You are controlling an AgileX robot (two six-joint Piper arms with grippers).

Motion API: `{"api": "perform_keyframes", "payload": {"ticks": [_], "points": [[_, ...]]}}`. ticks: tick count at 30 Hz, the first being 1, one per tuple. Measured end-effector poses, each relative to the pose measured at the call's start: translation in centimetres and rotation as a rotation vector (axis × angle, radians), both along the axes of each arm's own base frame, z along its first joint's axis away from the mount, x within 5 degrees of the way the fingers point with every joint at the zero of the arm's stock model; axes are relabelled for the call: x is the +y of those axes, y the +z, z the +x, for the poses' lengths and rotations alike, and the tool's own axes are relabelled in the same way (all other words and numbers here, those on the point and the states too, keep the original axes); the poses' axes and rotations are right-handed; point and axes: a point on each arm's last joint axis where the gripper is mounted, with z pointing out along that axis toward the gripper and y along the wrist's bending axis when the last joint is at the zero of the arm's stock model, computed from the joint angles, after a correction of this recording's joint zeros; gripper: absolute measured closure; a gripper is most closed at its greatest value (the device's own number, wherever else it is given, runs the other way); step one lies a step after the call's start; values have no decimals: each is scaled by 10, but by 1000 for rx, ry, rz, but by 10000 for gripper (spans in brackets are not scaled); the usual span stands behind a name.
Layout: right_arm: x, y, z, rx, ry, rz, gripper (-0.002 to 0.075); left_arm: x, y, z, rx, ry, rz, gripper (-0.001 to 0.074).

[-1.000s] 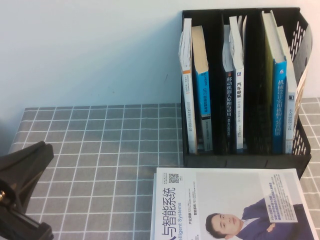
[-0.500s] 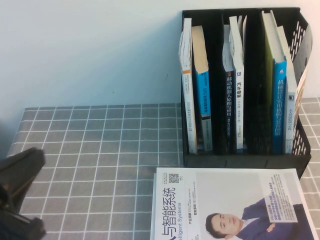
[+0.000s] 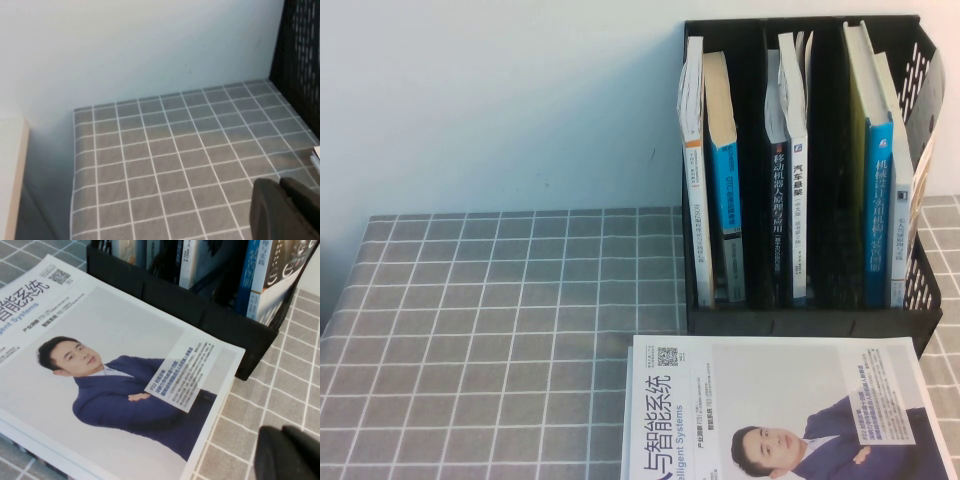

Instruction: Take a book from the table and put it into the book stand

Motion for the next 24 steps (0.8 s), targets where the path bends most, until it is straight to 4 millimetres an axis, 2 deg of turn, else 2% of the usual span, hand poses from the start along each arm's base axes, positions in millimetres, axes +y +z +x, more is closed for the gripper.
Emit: {"api": "perform_keyframes", "payload": {"ticks": [5, 8, 11, 16, 18, 24], "points": [[0, 0, 0, 1, 1, 4, 729, -9, -16, 2, -107, 30, -5, 735], [0, 0, 0, 1, 1, 4, 729, -11, -36, 7, -197, 62, -26, 735], [0, 0, 0, 1, 1, 5, 729, -10, -70, 7, -189, 94, -55, 735], [0, 0, 0, 1, 1, 5, 729, -10, -141, 7, -66, 127, -167, 735], [0, 0, 0, 1, 1, 6, 729, -10, -157, 7, -13, 136, -185, 735], [1, 0, 0, 0, 3, 14, 729, -11, -158, 6, 0, 135, -184, 735]]}}
